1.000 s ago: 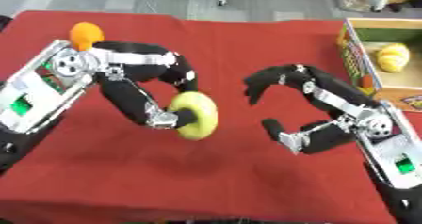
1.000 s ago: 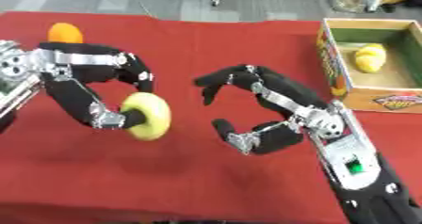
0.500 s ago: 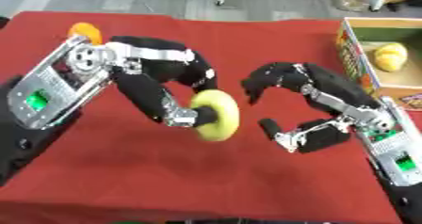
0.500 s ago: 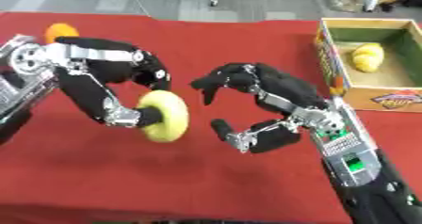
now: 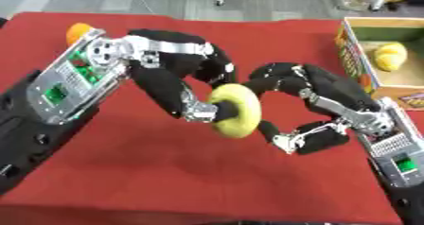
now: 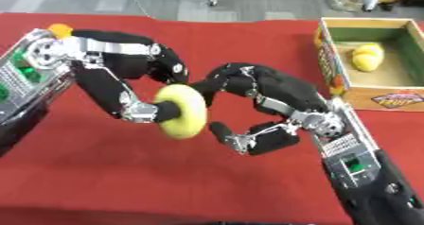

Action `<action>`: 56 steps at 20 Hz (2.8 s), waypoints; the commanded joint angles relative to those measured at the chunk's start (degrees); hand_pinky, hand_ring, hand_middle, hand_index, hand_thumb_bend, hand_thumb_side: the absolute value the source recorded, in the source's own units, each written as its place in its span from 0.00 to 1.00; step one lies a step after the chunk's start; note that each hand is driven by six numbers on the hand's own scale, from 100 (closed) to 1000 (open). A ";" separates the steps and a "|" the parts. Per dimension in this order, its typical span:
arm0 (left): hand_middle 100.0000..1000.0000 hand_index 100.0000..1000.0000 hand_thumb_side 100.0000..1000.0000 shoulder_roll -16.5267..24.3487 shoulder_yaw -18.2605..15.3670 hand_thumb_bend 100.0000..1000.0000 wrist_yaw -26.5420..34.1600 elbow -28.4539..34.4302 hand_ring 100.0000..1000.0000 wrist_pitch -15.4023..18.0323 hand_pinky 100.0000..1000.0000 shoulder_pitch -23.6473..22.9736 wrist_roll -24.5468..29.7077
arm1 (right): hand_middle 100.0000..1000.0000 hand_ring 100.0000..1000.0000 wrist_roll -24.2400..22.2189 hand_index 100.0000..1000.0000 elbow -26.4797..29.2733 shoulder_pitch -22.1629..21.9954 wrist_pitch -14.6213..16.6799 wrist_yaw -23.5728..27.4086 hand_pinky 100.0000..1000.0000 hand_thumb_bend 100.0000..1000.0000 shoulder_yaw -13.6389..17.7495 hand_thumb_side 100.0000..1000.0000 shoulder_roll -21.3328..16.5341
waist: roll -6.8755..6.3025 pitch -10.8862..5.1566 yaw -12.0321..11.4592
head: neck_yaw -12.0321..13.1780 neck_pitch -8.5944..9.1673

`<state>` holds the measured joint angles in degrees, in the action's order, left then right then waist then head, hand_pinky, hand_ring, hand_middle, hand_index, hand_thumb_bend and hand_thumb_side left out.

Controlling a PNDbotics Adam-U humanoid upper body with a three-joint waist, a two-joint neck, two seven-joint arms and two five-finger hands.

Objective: Pick up the objects with one hand, pass them to the other hand, and then place them into the box on the other side of the table.

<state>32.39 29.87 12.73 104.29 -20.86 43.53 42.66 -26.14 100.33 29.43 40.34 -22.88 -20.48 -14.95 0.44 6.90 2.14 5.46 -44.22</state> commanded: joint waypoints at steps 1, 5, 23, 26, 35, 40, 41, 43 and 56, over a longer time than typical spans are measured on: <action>0.42 0.52 0.17 -0.58 -0.21 0.11 -1.19 -0.94 0.56 0.10 0.75 1.43 -0.06 | 0.52 0.66 0.08 0.89 1.14 1.10 0.36 -0.05 0.79 0.00 0.02 0.15 -0.58 | -0.70 -0.68 0.16 | 0.31 0.10; 0.42 0.52 0.17 -1.05 -0.05 0.11 -2.71 -2.86 0.56 1.02 0.75 1.40 -0.07 | 0.52 0.65 0.22 0.89 1.17 1.10 0.16 -0.02 0.78 0.00 0.01 0.15 -0.48 | -0.58 -0.61 0.32 | 0.53 0.10; 0.42 0.53 0.17 -0.26 0.77 0.12 -4.99 -6.49 0.56 2.34 0.75 -0.21 2.28 | 0.52 0.65 0.80 0.92 1.11 0.79 -0.63 -0.09 0.78 0.00 -0.06 0.16 -0.38 | -0.36 -0.72 0.19 | 0.70 0.10; 0.42 0.53 0.17 -0.29 0.91 0.12 -5.05 -6.76 0.56 2.24 0.75 -0.29 2.69 | 0.52 0.65 0.86 0.94 1.05 0.79 -0.79 0.02 0.78 0.00 -0.13 0.16 -0.35 | -0.38 -0.69 0.18 | 0.73 0.10; 0.43 0.53 0.20 -0.45 1.26 0.09 -4.87 -6.55 0.57 1.96 0.76 -0.34 3.57 | 0.51 0.65 1.03 1.00 1.24 0.84 -0.98 0.47 0.78 0.00 -0.14 0.16 -0.41 | -0.37 -0.66 0.21 | 0.77 0.10; 0.43 0.53 0.20 -0.53 1.20 0.07 -4.57 -6.41 0.57 1.89 0.76 -0.28 3.88 | 0.52 0.65 1.22 1.00 1.31 0.91 -1.00 0.24 0.78 0.00 -0.09 0.16 -0.52 | -0.35 -0.64 0.22 | 0.81 0.10; 0.43 0.53 0.20 -0.52 1.19 0.07 -4.51 -6.41 0.57 1.85 0.76 -0.28 3.92 | 0.52 0.65 1.30 1.00 1.32 0.93 -1.04 0.17 0.78 0.00 -0.08 0.16 -0.54 | -0.36 -0.64 0.22 | 0.82 0.10; 0.43 0.53 0.20 -0.51 1.18 0.07 -4.45 -6.39 0.57 1.80 0.76 -0.27 3.95 | 0.52 0.65 1.40 1.00 1.32 0.97 -1.06 0.06 0.78 0.00 -0.13 0.15 -0.59 | -0.36 -0.65 0.21 | 0.82 0.10; 0.43 0.53 0.21 -1.68 0.74 0.05 -1.71 -4.37 0.58 0.21 0.77 0.98 4.00 | 0.51 0.65 -0.38 0.98 1.03 1.13 -0.46 0.37 0.78 0.00 -0.57 0.14 -0.80 | -0.29 -0.72 0.11 | 1.02 0.10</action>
<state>30.75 31.32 10.31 98.54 -19.79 43.06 46.18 -26.01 100.34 29.71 39.61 -22.85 -21.21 -14.94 0.44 6.91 2.32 6.38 -44.22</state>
